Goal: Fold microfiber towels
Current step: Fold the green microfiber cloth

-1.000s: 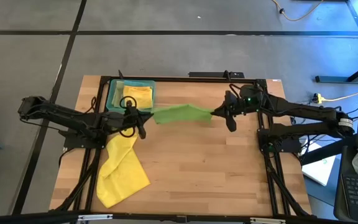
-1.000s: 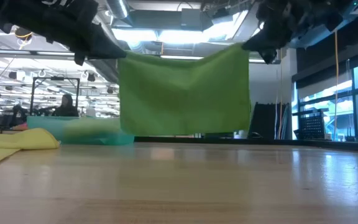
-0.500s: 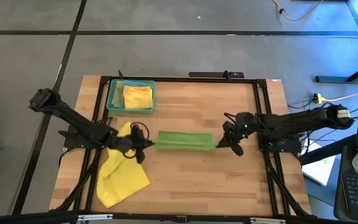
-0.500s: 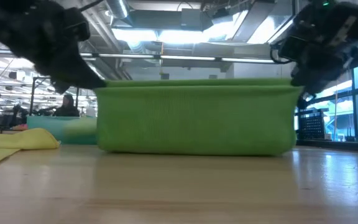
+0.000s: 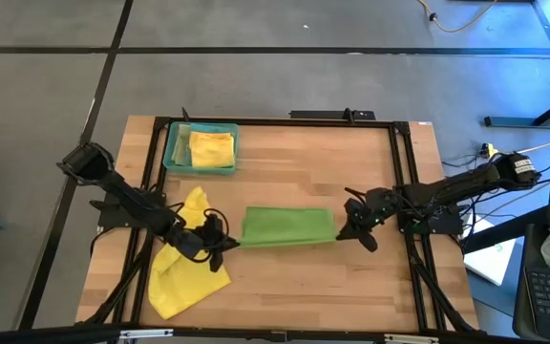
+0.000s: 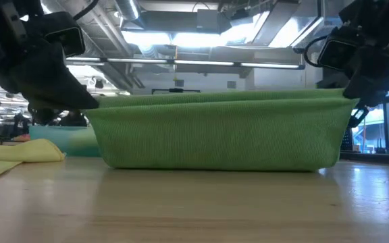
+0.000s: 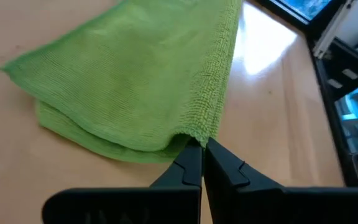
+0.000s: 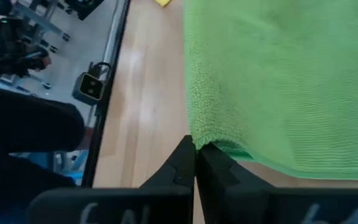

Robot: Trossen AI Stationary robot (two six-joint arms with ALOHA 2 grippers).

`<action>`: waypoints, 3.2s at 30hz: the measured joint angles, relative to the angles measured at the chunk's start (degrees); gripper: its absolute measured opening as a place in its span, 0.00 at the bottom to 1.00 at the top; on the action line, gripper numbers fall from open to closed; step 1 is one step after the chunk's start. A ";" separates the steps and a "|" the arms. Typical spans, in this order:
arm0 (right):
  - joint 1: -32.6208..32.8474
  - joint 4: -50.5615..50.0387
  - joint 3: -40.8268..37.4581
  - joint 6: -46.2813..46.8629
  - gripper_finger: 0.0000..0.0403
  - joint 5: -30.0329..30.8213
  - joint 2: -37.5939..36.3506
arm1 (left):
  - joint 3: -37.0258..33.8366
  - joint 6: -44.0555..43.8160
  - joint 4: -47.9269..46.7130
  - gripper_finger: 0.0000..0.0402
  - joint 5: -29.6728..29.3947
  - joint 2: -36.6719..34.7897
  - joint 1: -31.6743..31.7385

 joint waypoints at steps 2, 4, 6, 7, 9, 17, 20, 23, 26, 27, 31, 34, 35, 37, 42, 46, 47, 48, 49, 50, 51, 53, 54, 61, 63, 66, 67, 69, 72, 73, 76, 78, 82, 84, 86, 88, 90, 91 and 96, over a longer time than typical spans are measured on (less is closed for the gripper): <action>0.17 -0.61 -0.04 -0.10 0.02 2.16 0.00 | -0.03 2.13 -0.42 0.00 -1.05 0.00 1.04; 0.17 -1.48 -0.08 -0.05 0.02 5.91 0.00 | -0.09 4.45 -0.61 0.00 -1.83 0.00 2.68; 0.15 -2.17 -0.09 -0.05 0.02 9.62 0.00 | -0.09 5.72 -0.63 0.00 -1.95 0.02 4.80; 0.15 -2.44 -0.10 0.01 0.02 11.40 0.00 | -0.09 6.15 -0.63 0.00 -1.95 0.01 5.93; 0.15 -3.17 -0.10 0.07 0.02 14.80 0.00 | -0.09 7.06 -0.60 0.00 -2.12 0.02 8.17; 0.11 -8.55 -0.11 -0.09 0.03 19.36 0.00 | -0.09 10.02 -0.52 0.00 -1.70 0.01 15.14; 0.11 -8.66 -0.09 -0.13 0.03 21.96 0.00 | -0.09 10.06 -0.69 0.00 -0.55 0.00 16.80; 0.11 -8.72 -0.11 -0.07 0.03 26.01 0.00 | -0.09 10.04 -1.22 0.00 -0.25 0.01 17.73; 0.11 -8.75 -0.09 -0.02 0.03 30.07 0.00 | -0.09 10.04 -1.77 0.00 -0.03 0.01 18.03; 0.09 -8.74 -0.09 -0.02 0.03 30.94 0.00 | -0.09 10.04 -2.04 0.00 0.52 0.01 18.03; 0.09 -8.64 -0.09 -0.16 0.03 31.88 0.00 | -0.09 10.01 -3.26 0.00 2.66 0.00 18.05; 0.09 -8.61 -0.09 -0.24 0.05 31.86 0.00 | -0.09 10.04 -3.46 0.00 2.70 0.00 18.05; 0.09 -8.67 -0.07 -0.26 0.06 31.86 0.00 | -0.09 10.00 -3.61 0.00 2.69 0.00 18.05; 0.09 -8.64 -0.08 -0.14 0.10 31.95 0.00 | -0.09 9.93 -3.90 0.00 2.70 0.00 18.08; 0.09 -8.52 -0.08 1.86 0.24 32.01 0.00 | -0.09 9.58 -4.06 0.00 2.74 0.00 18.08; 0.09 -8.50 -0.07 5.11 0.34 33.07 0.00 | -0.09 9.51 -4.10 0.00 2.77 0.00 18.08; 0.06 -8.45 -0.07 6.24 0.36 33.07 0.00 | -0.09 9.52 -4.10 0.00 2.77 0.00 18.08; 0.06 -8.35 -0.08 7.53 0.38 33.03 0.00 | -0.09 9.45 -4.10 0.00 2.80 0.00 18.08; 0.06 -8.20 -0.07 9.19 0.39 32.81 0.00 | -0.09 9.13 -4.10 0.00 3.09 0.00 18.08; 0.06 -7.99 -0.07 11.05 0.41 31.88 0.00 | -0.09 8.47 -4.10 0.01 3.74 0.00 18.14; 0.06 -7.52 -0.07 12.64 0.41 30.68 0.00 | -0.09 8.06 -4.10 0.03 4.63 0.00 18.28; 0.06 -5.65 -0.06 15.09 0.42 26.99 0.00 | -0.09 7.22 -4.04 0.07 6.81 0.00 18.49; 0.06 -4.43 -0.04 16.01 0.42 25.07 0.00 | -0.09 6.73 -4.03 0.10 7.85 -0.17 18.47; 0.09 -1.26 3.11 11.69 0.42 19.90 0.02 | -0.09 7.00 -5.92 0.28 11.46 -3.71 18.47; 0.09 -3.86 5.50 6.36 0.41 19.94 0.02 | -0.09 7.04 -8.52 0.30 10.80 -4.84 18.47; 0.09 -10.40 9.32 0.97 0.38 21.76 0.71 | -0.07 8.41 -12.87 0.30 9.05 -6.24 18.81; 0.09 -12.27 10.41 -0.13 0.37 22.47 1.24 | -0.07 8.83 -14.35 0.29 8.57 -6.47 19.04; 0.06 -13.89 11.96 -0.56 0.34 22.90 2.97 | -0.08 9.60 -16.06 0.29 8.42 -6.52 19.78; 0.06 -13.08 13.41 1.64 0.31 20.60 6.15 | -0.09 8.13 -17.26 0.28 9.18 -6.52 20.95; 0.06 -12.87 14.15 2.85 0.30 19.29 7.43 | -0.01 6.75 -17.17 0.28 9.50 -6.57 21.26; 0.39 -12.82 17.07 5.12 0.27 15.35 11.72 | 1.95 4.00 -17.26 0.28 9.70 -7.80 21.46; 0.70 -12.65 19.10 5.35 0.26 13.59 15.02 | 4.52 6.12 -16.85 0.28 9.72 -8.73 21.17; 0.66 -13.09 22.92 2.53 0.24 13.29 22.31 | 9.90 18.57 -16.82 0.28 11.04 -9.12 19.88; 0.10 -13.15 25.08 2.27 0.24 12.86 25.77 | 11.39 23.57 -16.93 0.28 12.21 -9.02 19.65; -0.38 -13.07 27.50 3.13 0.24 11.30 28.79 | 11.89 25.67 -17.31 0.28 13.76 -8.16 20.10; -0.59 -13.08 30.08 4.37 0.24 9.80 31.28 | 11.82 26.57 -18.24 0.28 16.75 -7.24 20.83; -0.58 -13.07 32.85 4.62 0.24 9.09 33.09 | 11.82 27.48 -18.35 0.28 20.35 -5.83 21.63; -0.52 -13.03 34.25 4.46 0.24 9.01 33.86 | 11.82 28.53 -18.70 0.28 22.13 -5.09 22.01; 0.82 -12.93 39.86 4.54 0.24 9.23 37.29 | 11.82 38.05 -19.54 0.28 25.28 -2.03 24.44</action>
